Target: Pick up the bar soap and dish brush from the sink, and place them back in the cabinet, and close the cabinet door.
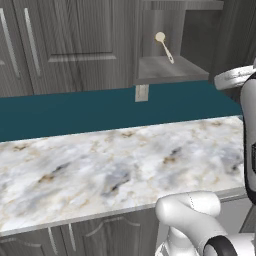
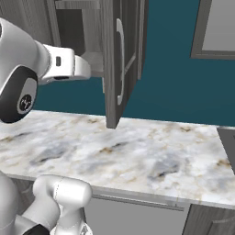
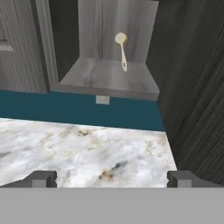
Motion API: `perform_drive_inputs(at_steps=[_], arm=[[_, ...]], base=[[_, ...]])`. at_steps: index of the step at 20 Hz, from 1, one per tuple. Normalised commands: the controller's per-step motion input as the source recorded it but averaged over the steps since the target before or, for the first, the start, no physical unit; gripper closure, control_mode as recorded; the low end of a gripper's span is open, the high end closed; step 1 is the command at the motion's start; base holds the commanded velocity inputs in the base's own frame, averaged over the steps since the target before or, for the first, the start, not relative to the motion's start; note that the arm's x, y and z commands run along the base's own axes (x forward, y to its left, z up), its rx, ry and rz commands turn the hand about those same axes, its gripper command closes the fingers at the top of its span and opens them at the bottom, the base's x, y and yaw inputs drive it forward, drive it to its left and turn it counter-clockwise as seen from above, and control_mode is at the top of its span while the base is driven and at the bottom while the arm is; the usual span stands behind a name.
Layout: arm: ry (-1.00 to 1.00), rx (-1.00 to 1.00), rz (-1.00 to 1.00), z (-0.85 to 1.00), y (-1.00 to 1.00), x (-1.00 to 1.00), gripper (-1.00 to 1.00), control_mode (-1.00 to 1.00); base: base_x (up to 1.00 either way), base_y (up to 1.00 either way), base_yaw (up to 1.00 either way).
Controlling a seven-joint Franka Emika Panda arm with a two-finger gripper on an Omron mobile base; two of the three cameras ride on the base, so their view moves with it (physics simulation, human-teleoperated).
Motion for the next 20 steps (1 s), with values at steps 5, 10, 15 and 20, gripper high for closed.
perform_drive_inputs(at_steps=[5, 10, 15, 20], arm=[[0.00, 0.00, 0.00, -0.05, 0.01, -0.37, -1.00, -1.00], [0.01, 0.01, 0.00, -0.03, 0.00, -0.28, -1.00, -1.00], [0.05, 0.04, 0.00, 0.00, 0.00, -0.40, -1.00, -1.00], [0.07, 0.02, 0.00, 0.00, 0.05, -0.35, -1.00, -1.00]], base=[[0.00, 0.00, 0.00], [0.00, 0.00, 0.00], [0.00, 0.00, 0.00], [0.00, 0.00, 0.00]])
